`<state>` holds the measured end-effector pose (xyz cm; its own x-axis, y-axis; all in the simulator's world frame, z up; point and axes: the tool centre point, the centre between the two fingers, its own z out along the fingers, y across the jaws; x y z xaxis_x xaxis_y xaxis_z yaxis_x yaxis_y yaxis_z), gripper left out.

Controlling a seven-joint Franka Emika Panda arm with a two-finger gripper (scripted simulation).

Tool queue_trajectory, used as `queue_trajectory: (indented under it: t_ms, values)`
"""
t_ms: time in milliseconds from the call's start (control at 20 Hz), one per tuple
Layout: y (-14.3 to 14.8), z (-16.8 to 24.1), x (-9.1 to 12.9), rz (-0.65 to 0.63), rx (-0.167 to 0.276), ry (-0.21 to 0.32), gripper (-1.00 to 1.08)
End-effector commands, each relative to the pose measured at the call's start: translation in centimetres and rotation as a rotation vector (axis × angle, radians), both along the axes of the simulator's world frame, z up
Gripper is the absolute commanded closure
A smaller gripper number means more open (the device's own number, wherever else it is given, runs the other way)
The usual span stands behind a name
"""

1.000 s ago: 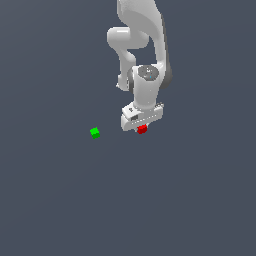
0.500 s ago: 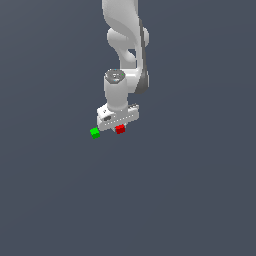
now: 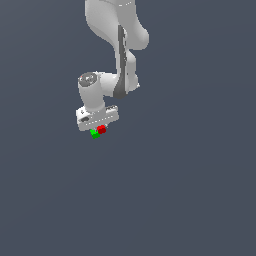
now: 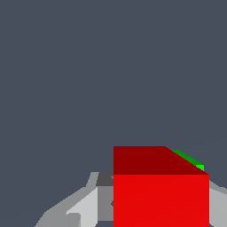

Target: Stack the red cube on top of the green cube.

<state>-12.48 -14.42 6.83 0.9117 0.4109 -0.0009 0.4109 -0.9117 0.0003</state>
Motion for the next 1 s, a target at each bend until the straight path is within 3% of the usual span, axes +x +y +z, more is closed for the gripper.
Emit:
queue_trajectory:
  t_ms: [0,450,500,950]
  values:
    - [-1.7,-0.3,-0.1,0.002,0.000,-0.001,1.08]
    - [-4.2,-0.8,-0.2,0.002,0.000,-0.001,1.08]
    - [-4.2,-0.8,-0.2,0.002,0.000,-0.001,-0.92]
    - [-4.2,-0.8,-0.2,0.002,0.000,-0.001,-0.92]
